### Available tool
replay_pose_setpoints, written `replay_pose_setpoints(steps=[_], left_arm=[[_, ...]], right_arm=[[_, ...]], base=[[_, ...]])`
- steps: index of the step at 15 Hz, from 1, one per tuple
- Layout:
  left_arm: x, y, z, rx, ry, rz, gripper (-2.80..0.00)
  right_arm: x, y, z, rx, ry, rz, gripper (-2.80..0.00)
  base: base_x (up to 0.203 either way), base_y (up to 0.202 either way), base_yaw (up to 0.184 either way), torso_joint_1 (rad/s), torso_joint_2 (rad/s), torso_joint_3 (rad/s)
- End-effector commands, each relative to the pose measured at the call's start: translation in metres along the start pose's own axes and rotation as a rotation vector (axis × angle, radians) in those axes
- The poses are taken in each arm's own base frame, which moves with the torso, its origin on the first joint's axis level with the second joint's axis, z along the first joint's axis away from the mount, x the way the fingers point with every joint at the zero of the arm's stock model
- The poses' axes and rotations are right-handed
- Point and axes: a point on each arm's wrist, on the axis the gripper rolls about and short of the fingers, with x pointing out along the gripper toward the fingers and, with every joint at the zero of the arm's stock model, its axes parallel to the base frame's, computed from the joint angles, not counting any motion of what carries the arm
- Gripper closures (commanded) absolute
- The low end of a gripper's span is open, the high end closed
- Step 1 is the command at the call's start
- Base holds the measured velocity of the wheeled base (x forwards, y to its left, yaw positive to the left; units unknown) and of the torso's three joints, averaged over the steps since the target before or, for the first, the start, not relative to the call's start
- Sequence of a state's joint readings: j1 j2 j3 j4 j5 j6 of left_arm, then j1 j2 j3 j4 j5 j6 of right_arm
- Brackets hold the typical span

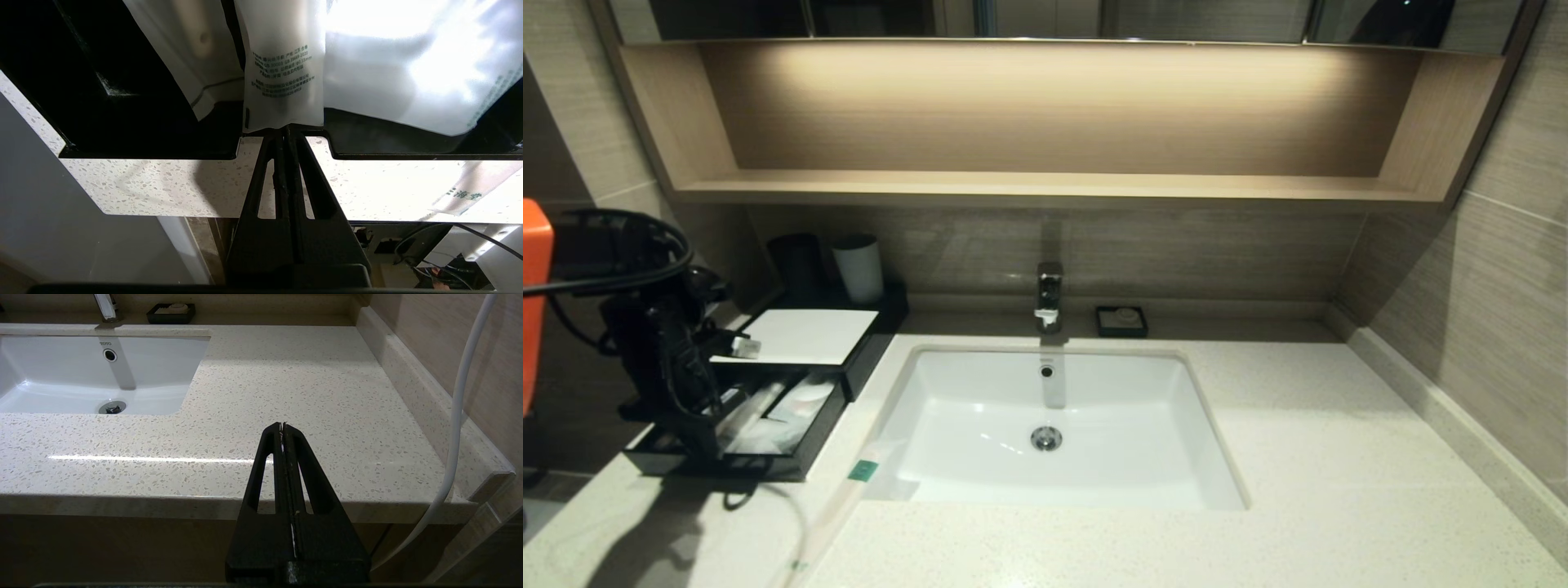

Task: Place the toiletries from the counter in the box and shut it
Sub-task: Place the bathroom toiletry into the drawer

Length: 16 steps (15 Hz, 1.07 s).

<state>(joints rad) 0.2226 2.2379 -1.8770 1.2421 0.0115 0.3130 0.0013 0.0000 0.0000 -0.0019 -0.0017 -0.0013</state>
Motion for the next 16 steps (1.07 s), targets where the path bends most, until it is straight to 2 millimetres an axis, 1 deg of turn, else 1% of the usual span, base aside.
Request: replay_pose_setpoints(steps=[1,4,6,8,11,13,15,16], left_arm=[[0.0,0.0,0.001,-0.006,-0.01,-0.001,0.0],[-0.002,0.0,0.003,-0.032,-0.041,0.002,0.0],[-0.007,-0.001,0.002,-0.037,-0.059,0.007,0.0],[-0.022,-0.003,-0.003,-0.036,-0.109,-0.01,0.0],[-0.052,-0.009,-0.018,-0.027,-0.194,-0.014,0.0],[-0.072,-0.021,-0.03,0.004,-0.241,-0.014,0.0],[-0.087,-0.043,-0.041,0.06,-0.264,-0.039,0.0],[-0.09,-0.054,-0.045,0.088,-0.264,-0.05,0.0]], right_arm=[[0.0,0.0,0.0,0.0,0.0,0.0,0.0],[0.0,0.0,0.0,0.0,0.0,0.0,0.0],[0.0,0.0,0.0,0.0,-0.001,0.0,0.0],[0.0,0.0,0.0,0.0,0.001,0.0,0.0],[0.0,0.0,0.0,0.0,-0.001,0.0,0.0],[0.0,0.0,0.0,0.0,-0.001,0.0,0.0],[0.0,0.0,0.0,0.0,0.001,0.0,0.0],[0.0,0.0,0.0,0.0,0.002,0.0,0.0]], base=[[0.0,0.0,0.0,0.0,0.0,0.0],[0.0,0.0,0.0,0.0,0.0,0.0],[0.0,0.0,0.0,0.0,0.0,0.0],[0.0,0.0,0.0,0.0,0.0,0.0],[0.0,0.0,0.0,0.0,0.0,0.0],[0.0,0.0,0.0,0.0,0.0,0.0],[0.0,0.0,0.0,0.0,0.0,0.0],[0.0,0.0,0.0,0.0,0.0,0.0]])
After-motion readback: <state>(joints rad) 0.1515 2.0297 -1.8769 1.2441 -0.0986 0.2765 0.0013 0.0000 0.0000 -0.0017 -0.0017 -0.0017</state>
